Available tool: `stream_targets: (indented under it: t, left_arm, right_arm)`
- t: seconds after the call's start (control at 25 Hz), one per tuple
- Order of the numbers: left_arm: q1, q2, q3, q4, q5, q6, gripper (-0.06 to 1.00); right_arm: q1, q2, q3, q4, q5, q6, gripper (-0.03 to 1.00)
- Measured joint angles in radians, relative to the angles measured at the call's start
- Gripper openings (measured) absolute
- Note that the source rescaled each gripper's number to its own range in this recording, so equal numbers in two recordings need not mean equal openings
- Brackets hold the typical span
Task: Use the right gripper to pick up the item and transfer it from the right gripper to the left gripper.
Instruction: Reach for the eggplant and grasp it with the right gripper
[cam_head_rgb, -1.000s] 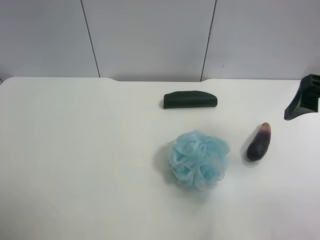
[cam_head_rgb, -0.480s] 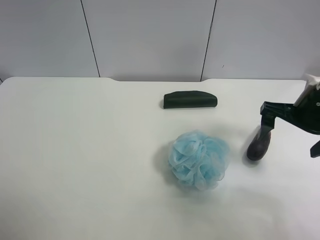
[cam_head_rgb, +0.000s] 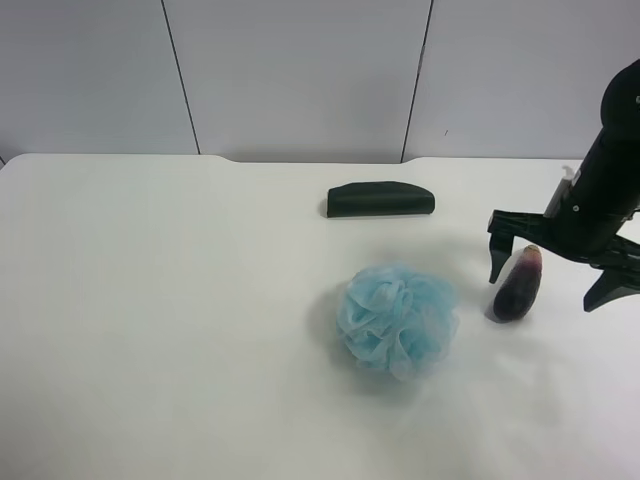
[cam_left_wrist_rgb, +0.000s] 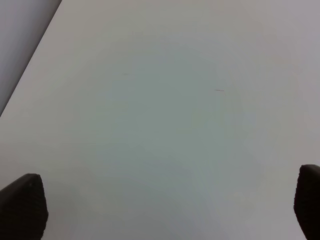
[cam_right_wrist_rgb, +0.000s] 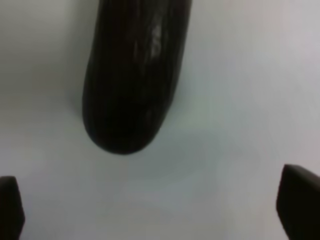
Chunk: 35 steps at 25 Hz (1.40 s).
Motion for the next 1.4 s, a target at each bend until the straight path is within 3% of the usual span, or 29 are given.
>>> stream_targets:
  t: [0.56, 1.04, 1.12, 1.4]
  left_arm:
    - [0.0, 0.0, 0.0, 0.0, 0.0, 0.0, 1.0]
    - [0.0, 0.0, 0.0, 0.0, 0.0, 0.0, 1.0]
    - [0.0, 0.0, 0.0, 0.0, 0.0, 0.0, 1.0]
    - [0.0, 0.0, 0.0, 0.0, 0.0, 0.0, 1.0]
  right_arm:
    - [0.0, 0.156, 0.0, 0.002, -0.174, 0.016, 1.0]
    - [0.0, 0.212, -0.001, 0.037, -0.186, 0.019, 0.98]
    - [0.0, 0.212, -0.001, 0.037, -0.186, 0.019, 0.88]
    - [0.0, 0.212, -0.001, 0.037, -0.186, 0.019, 0.35]
